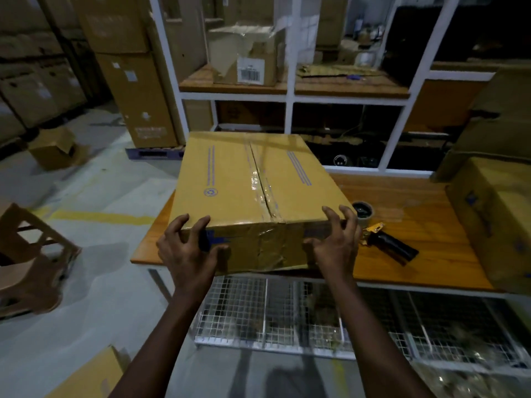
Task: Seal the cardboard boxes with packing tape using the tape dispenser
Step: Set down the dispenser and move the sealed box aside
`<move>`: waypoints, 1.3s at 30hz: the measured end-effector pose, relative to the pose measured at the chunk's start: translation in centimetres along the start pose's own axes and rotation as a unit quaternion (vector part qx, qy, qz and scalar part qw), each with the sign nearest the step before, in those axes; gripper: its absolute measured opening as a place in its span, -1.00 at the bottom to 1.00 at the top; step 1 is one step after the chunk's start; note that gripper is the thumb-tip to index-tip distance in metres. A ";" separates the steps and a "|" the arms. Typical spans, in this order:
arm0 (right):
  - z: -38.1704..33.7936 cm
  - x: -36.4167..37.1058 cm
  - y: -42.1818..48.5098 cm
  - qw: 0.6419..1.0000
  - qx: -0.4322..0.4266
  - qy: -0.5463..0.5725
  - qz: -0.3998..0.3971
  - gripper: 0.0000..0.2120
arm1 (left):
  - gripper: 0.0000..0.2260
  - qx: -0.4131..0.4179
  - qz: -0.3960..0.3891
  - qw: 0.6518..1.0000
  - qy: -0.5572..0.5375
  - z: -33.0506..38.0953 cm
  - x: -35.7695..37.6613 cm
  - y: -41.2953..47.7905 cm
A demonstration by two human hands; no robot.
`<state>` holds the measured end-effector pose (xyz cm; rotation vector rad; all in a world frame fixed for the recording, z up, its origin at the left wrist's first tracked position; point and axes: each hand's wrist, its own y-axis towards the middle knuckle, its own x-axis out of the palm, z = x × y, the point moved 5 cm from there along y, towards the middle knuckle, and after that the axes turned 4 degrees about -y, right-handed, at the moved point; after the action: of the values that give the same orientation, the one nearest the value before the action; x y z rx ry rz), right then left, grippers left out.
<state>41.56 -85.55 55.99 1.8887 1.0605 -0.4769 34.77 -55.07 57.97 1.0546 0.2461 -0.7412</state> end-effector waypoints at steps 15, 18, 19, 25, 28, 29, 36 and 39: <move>20.8 -29.1 10.3 0.977 0.036 -0.086 0.192 -0.23 | -0.35 0.139 0.023 0.979 -0.149 33.3 11.5 1.3; 26.6 -35.6 11.7 0.968 0.066 -0.108 0.217 -0.23 | -0.38 0.156 0.012 0.968 -0.197 41.1 15.0 0.2; 28.6 -37.7 12.1 0.965 0.073 -0.116 0.224 -0.23 | -0.39 0.164 0.008 0.964 -0.209 43.8 16.1 -0.2; 41.8 -45.0 14.6 0.940 0.212 -0.208 0.170 -0.42 | -0.47 0.179 -0.154 0.945 -0.226 59.9 25.4 -4.5; 46.9 -40.8 14.9 0.938 0.257 -0.226 -0.047 -0.48 | -0.25 0.272 -0.365 0.870 -0.189 63.9 31.0 -10.2; 47.3 -39.9 14.5 0.933 0.276 -0.219 -0.070 -0.46 | -0.16 0.286 -0.409 0.848 -0.182 64.2 32.1 -11.4; 41.2 -38.4 16.7 0.941 0.259 -0.217 0.018 -0.48 | -0.18 0.243 -0.415 0.852 -0.208 59.6 33.7 -7.1; 35.7 -34.5 18.3 0.957 0.179 -0.227 0.037 -0.47 | -0.21 0.221 -0.354 0.894 -0.167 54.3 32.3 -3.3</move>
<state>40.45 -136.64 69.81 1.9813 0.6235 -1.0583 47.90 -116.50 65.67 1.2473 0.1639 -1.6832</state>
